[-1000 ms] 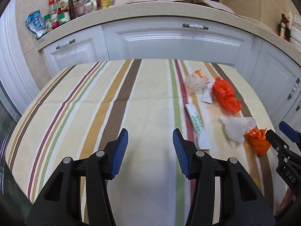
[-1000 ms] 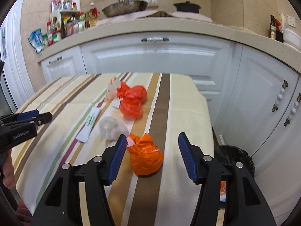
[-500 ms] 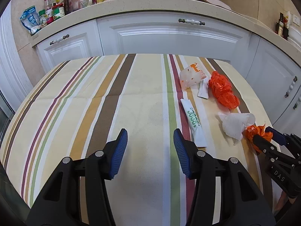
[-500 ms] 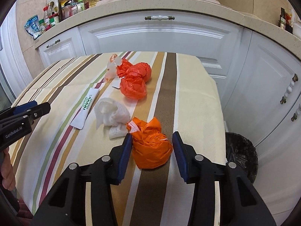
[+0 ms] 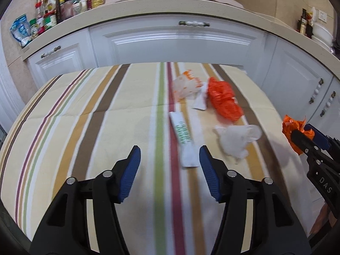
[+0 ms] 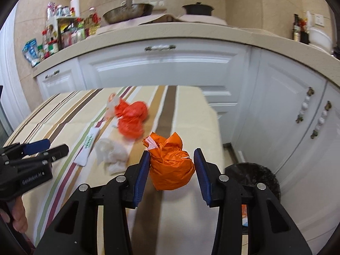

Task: Collect trash
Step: 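Grasp the white tissue with the left gripper while the right carries the orange bag to the bin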

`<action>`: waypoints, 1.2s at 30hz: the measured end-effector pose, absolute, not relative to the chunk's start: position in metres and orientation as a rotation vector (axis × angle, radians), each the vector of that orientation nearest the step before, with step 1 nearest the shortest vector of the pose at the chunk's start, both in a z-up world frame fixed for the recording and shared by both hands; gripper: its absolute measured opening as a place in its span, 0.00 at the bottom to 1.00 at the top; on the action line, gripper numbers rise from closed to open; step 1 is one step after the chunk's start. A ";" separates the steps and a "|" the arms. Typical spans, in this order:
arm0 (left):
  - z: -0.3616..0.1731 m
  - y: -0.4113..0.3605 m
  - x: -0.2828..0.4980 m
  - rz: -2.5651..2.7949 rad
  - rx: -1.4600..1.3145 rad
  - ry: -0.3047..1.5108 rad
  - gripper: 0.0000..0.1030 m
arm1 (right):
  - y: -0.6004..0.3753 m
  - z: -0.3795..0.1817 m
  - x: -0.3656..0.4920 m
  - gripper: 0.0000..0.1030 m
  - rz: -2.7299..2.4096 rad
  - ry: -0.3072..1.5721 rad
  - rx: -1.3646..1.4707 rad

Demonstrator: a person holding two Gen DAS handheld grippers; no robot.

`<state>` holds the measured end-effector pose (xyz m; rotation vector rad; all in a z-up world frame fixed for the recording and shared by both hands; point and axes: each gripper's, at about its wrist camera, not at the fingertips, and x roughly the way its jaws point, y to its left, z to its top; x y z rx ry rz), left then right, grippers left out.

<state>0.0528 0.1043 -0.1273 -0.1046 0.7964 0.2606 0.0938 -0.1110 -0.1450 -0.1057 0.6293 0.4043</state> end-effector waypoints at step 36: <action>-0.130 0.015 0.091 0.156 0.020 0.748 0.20 | -0.219 -0.163 0.111 0.41 0.218 0.604 0.044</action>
